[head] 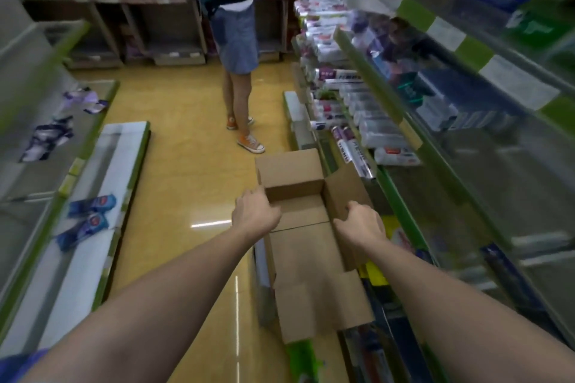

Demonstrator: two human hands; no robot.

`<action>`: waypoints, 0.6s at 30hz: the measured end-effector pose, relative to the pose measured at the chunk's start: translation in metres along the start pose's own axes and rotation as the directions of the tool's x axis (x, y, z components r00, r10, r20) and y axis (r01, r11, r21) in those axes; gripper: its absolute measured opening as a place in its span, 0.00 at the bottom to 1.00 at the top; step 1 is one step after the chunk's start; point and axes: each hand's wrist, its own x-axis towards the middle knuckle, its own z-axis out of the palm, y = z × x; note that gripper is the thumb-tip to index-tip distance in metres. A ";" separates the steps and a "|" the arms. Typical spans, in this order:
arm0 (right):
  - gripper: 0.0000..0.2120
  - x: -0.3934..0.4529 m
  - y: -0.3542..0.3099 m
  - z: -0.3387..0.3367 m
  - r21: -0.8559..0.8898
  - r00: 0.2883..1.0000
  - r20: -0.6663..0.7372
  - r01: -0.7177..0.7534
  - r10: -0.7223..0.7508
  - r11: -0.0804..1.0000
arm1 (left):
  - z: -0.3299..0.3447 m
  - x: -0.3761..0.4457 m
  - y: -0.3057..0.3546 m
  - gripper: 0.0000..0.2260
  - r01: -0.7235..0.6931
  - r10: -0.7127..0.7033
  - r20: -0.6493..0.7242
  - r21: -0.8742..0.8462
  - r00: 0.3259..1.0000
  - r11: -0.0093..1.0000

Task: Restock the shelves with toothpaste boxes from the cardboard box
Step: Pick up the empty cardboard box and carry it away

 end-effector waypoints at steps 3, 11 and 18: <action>0.22 0.055 0.005 0.019 0.007 0.993 0.113 -0.047 0.045 0.999 | 0.027 0.041 -0.001 0.26 0.097 -0.097 0.052 -0.008 0.994 0.995; 0.29 0.163 0.037 0.067 0.070 0.931 0.198 -0.325 0.306 0.943 | 0.093 0.106 -0.016 0.28 0.325 -0.312 0.137 -0.080 0.940 0.942; 0.45 0.211 0.062 0.094 0.030 0.855 0.151 -0.505 0.496 0.863 | 0.132 0.130 -0.030 0.31 0.519 -0.486 0.230 -0.115 0.843 0.847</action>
